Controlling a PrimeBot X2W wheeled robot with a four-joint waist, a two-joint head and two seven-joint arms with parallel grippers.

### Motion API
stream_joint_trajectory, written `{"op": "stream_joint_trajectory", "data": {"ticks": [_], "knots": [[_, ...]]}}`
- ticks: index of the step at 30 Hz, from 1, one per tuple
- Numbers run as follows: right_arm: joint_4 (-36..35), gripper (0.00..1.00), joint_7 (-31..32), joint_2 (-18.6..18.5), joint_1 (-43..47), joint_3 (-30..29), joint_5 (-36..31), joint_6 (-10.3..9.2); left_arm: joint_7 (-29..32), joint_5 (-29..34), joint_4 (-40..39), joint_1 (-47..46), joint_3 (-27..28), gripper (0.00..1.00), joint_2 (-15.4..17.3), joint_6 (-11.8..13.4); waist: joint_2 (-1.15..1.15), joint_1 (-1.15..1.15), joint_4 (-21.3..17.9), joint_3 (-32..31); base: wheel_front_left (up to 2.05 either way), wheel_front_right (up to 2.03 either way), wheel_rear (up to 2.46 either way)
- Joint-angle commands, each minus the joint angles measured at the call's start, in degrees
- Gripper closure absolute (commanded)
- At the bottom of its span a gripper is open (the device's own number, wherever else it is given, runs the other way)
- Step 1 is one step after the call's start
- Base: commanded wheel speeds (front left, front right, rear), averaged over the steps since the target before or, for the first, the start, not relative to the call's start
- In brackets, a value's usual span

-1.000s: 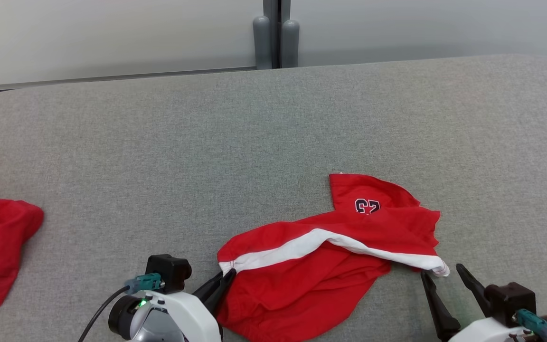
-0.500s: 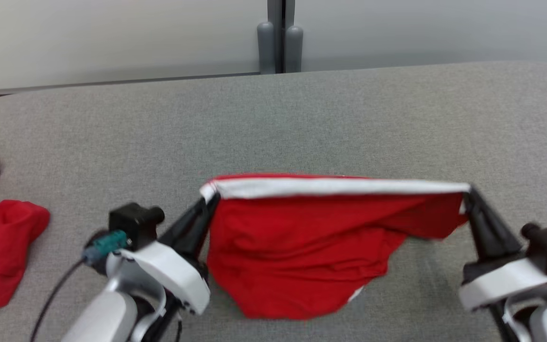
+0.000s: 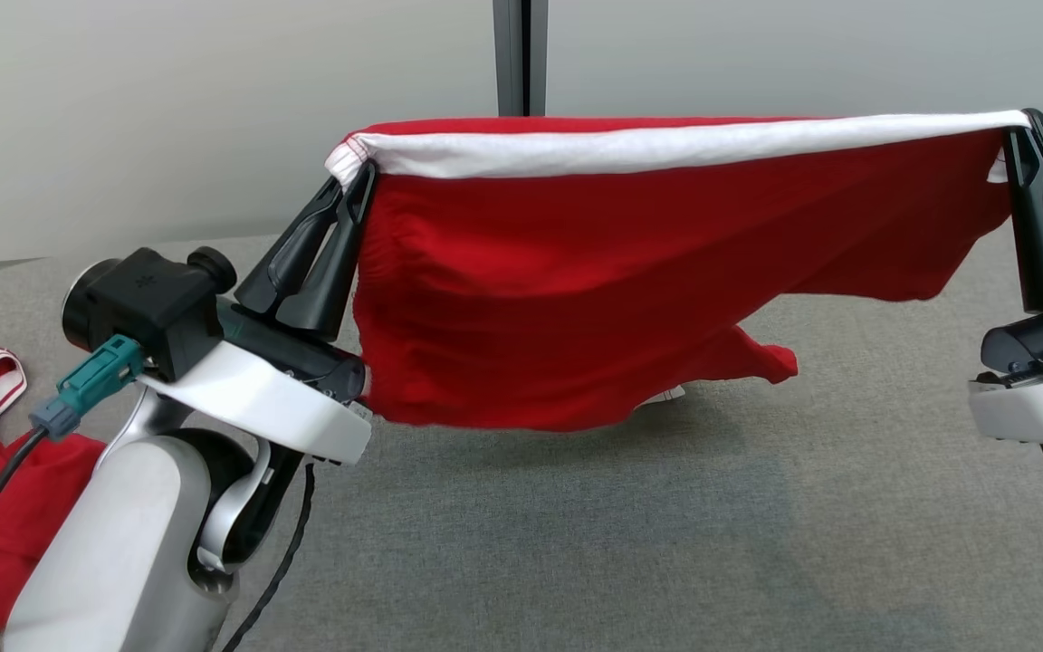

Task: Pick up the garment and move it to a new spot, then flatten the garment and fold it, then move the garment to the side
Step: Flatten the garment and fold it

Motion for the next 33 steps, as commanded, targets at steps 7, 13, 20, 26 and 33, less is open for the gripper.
{"op": "stream_joint_trajectory", "data": {"ticks": [7,13,20,26,33], "knots": [[1.94,1.0,1.66,0.68,-2.41,0.31,2.52,-0.02,-1.4,0.53,2.05,-3.23,-0.04,1.0,-1.03,0.56,0.0,0.0,0.28,1.6,0.0,0.0,0.0],[8.09,1.0,0.26,1.1,-9.34,2.88,4.65,-0.02,-4.92,0.58,8.14,-9.15,0.34,1.0,-2.72,-0.81,0.0,0.0,0.49,7.12,0.0,0.0,0.0],[22.42,1.0,-3.8,1.71,-28.0,7.16,7.88,-0.02,-11.23,0.49,22.67,-23.14,0.94,1.0,-5.54,-4.12,0.0,0.0,0.02,11.71,0.0,0.0,0.0],[38.97,1.0,-10.99,5.45,-42.69,11.38,9.27,-0.02,-16.71,-0.51,39.57,-34.96,2.96,1.0,-8.84,-5.63,0.0,0.0,-0.93,11.95,0.0,0.0,0.0],[55.19,1.0,-16.35,10.09,-47.19,17.63,11.49,-0.01,-17.45,-0.22,52.56,-37.17,4.34,1.0,-11.14,-6.73,0.0,0.0,-2.01,12.28,0.0,0.0,0.0]]}}
